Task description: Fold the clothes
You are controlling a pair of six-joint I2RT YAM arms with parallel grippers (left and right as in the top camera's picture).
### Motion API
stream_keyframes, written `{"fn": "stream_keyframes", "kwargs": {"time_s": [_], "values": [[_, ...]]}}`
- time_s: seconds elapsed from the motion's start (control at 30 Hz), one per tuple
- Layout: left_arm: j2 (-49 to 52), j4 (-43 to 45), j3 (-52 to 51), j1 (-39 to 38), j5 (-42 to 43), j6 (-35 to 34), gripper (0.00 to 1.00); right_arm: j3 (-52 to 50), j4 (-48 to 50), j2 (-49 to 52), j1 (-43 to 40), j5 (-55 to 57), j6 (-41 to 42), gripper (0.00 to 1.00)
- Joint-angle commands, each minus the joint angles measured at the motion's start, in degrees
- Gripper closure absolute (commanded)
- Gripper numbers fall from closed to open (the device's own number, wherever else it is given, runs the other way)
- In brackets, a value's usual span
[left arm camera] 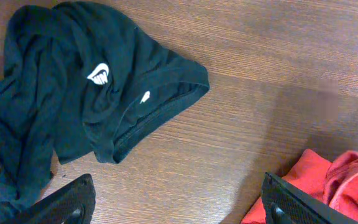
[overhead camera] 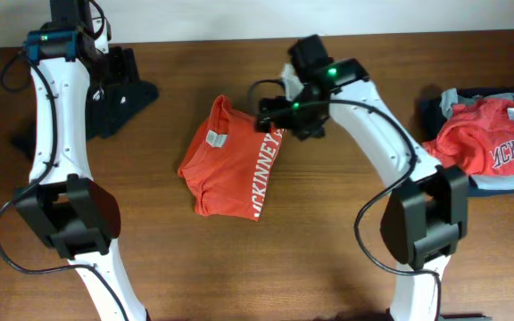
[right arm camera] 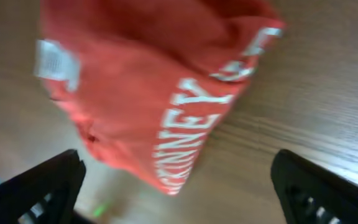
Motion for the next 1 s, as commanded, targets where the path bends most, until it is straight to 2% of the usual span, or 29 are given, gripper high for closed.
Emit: {"fn": "stream_keyframes", "kwargs": {"time_s": [0.0, 0.13, 0.4, 0.6, 0.93, 0.97], "values": [[0.6, 0.0, 0.1, 0.1, 0.8, 0.7, 0.15, -5.5, 2.5, -1.2, 0.3, -1.2, 1.9, 0.01], [0.6, 0.0, 0.1, 0.1, 0.8, 0.7, 0.15, -12.5, 9.4, -1.2, 1.4, -2.6, 3.8, 0.01], [0.6, 0.0, 0.1, 0.1, 0.8, 0.7, 0.15, -19.2, 19.7, -1.1, 3.2, -3.1, 6.4, 0.01], [1.2, 0.0, 0.1, 0.1, 0.8, 0.7, 0.15, -25.6, 31.5, -0.1, 5.9, -3.0, 10.9, 0.01], [4.2, -0.6, 0.1, 0.1, 1.2, 0.7, 0.15, -27.2, 42.9, 2.6, 9.6, -1.0, 14.3, 0.00], [4.4, -0.7, 0.1, 0.1, 1.2, 0.7, 0.15, -27.2, 43.5, 2.6, 9.7, -0.5, 14.8, 0.04]]}}
